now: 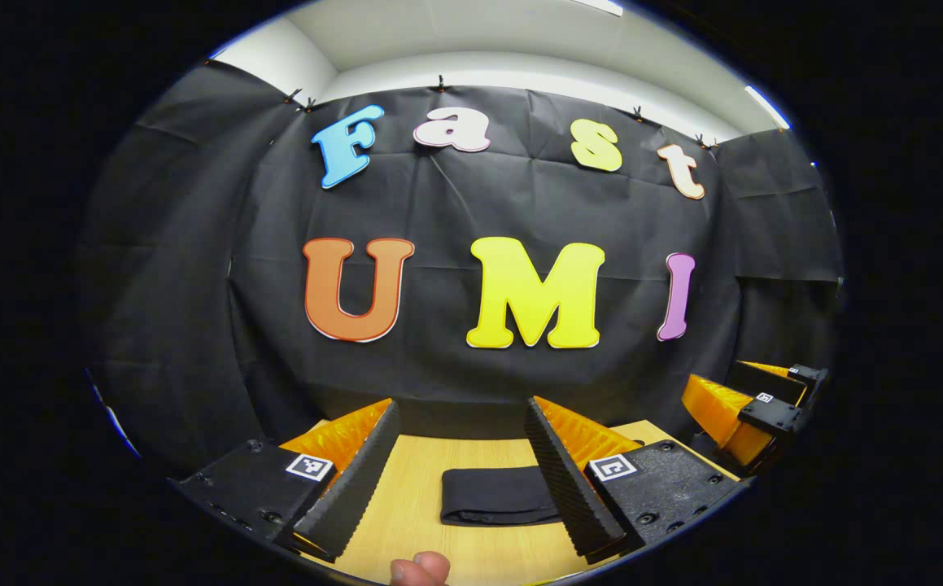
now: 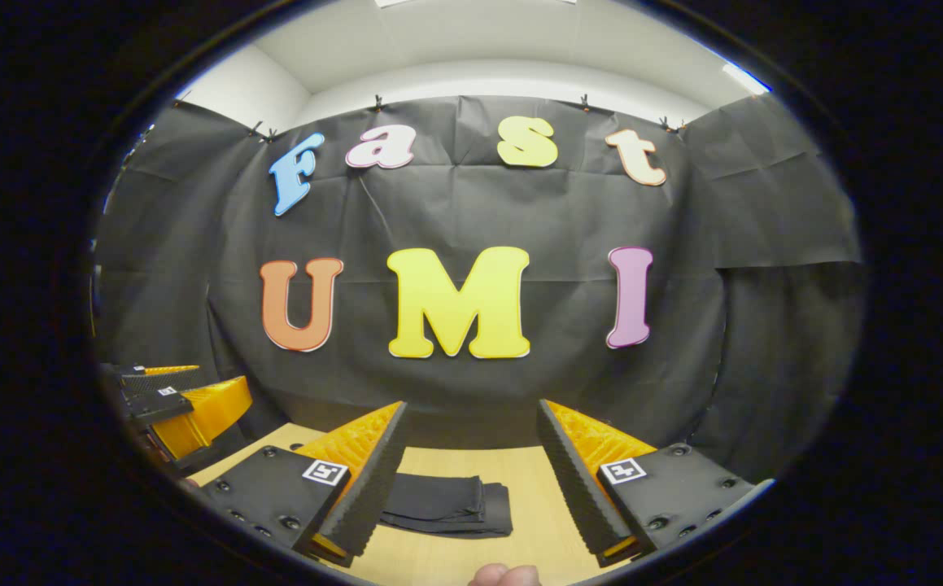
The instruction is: Grasp the waist and the cuffs of the jeans and fold them to make the two legs overlap; first hold the waist and fold one-third of the jeans toward the cuffs, then hold the cuffs and fold the remaining one-third in the same direction to finish folding.
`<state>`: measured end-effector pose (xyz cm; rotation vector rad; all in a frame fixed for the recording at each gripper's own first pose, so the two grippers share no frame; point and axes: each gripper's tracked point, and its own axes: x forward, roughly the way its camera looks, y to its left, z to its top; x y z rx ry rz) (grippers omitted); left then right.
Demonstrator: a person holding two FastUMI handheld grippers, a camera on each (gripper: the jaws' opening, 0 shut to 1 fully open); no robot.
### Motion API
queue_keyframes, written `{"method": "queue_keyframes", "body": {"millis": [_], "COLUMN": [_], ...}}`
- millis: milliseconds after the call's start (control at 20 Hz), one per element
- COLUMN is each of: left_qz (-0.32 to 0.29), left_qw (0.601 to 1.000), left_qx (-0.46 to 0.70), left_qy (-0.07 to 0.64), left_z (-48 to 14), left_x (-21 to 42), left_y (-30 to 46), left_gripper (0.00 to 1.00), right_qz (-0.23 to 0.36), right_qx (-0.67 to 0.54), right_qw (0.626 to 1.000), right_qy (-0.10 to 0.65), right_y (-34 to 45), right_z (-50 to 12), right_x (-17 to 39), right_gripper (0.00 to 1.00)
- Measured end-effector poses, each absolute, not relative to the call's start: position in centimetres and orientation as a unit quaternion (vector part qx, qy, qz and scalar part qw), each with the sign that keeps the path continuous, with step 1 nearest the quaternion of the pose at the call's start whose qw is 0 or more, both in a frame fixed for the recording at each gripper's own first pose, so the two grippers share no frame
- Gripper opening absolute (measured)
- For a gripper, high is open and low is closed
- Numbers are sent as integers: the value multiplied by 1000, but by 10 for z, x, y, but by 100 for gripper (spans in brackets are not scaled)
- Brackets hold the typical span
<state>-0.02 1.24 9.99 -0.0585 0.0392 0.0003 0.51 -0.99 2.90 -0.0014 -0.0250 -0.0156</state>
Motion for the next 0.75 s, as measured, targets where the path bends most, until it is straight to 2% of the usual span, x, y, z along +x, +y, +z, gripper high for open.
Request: {"method": "queue_keyframes", "body": {"millis": [550,750], "left_qz": [-6,-6], "left_qw": [999,999], "left_qx": [-29,-33], "left_qy": [17,27], "left_z": [103,98], "left_x": [-8,-4], "left_y": [11,11], "left_gripper": [98,98], "right_qz": [-37,-29], "right_qx": [-10,1], "right_qw": [999,999], "right_qy": [-28,-19], "right_y": [-23,-22], "right_z": [29,25], "right_x": [3,9], "right_gripper": [94,94]}}
